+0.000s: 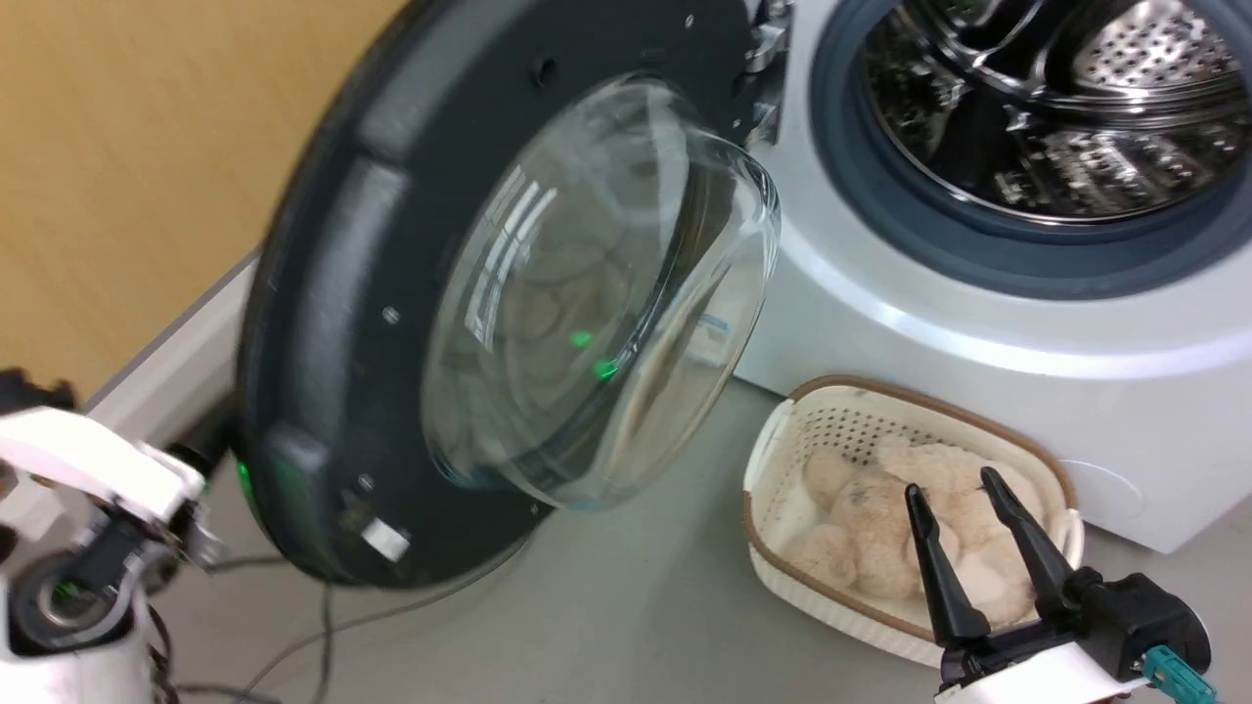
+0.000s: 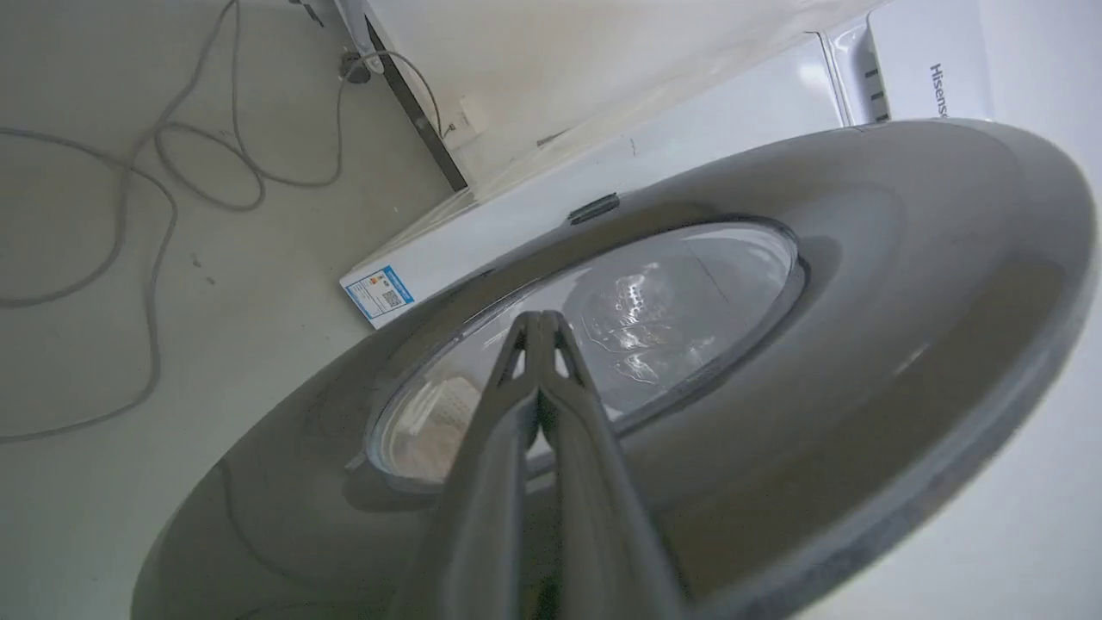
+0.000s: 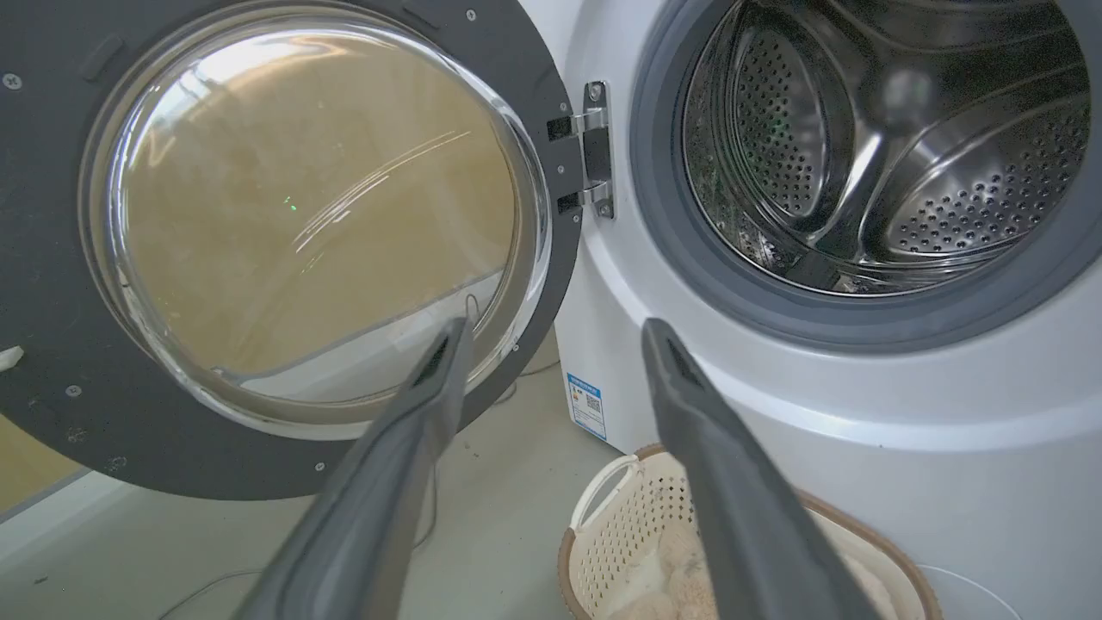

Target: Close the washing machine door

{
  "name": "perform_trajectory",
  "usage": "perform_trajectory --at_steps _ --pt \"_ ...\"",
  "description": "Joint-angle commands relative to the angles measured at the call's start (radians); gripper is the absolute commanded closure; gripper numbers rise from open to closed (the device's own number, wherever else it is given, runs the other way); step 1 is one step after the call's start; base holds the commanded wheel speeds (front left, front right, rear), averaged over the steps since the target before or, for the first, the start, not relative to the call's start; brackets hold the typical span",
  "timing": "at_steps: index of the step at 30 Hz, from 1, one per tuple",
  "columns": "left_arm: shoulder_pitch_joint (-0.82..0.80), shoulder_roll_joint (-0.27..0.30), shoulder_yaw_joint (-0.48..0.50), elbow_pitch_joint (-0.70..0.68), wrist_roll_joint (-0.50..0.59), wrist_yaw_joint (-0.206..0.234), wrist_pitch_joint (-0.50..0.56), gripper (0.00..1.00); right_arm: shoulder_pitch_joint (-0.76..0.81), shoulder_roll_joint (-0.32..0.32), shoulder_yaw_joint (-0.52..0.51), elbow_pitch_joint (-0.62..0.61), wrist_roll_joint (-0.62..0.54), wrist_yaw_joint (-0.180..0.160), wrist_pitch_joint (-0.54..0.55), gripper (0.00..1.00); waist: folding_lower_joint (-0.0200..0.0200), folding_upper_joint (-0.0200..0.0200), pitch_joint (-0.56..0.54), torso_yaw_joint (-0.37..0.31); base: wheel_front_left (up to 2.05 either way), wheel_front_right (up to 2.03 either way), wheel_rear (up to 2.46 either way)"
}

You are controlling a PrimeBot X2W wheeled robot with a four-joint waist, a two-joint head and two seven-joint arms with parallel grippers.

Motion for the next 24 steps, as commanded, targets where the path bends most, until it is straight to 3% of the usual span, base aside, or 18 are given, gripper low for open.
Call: perform_trajectory --at_steps 1,13,24 --pt "0.050 -0.018 -0.030 -0.043 -0.012 -0.009 0.031 1.00 -0.005 0.006 -0.007 0.003 -0.006 0.001 -0.005 0.00 -0.0001 0.0000 -0.016 -0.022 0.00 0.00 0.00" --pt "0.278 -0.118 -0.172 -0.248 -0.020 -0.012 0.076 1.00 0.038 0.030 -0.055 0.003 -0.010 0.001 -0.008 0.00 -0.0001 0.0000 -0.067 -0.178 0.00 0.00 0.00" --pt "0.337 -0.164 -0.360 -0.269 -0.033 -0.013 -0.076 1.00 0.029 0.031 -0.053 -0.020 -0.021 0.001 -0.009 0.00 -0.0001 0.0000 -0.029 -0.397 0.00 0.00 0.00"
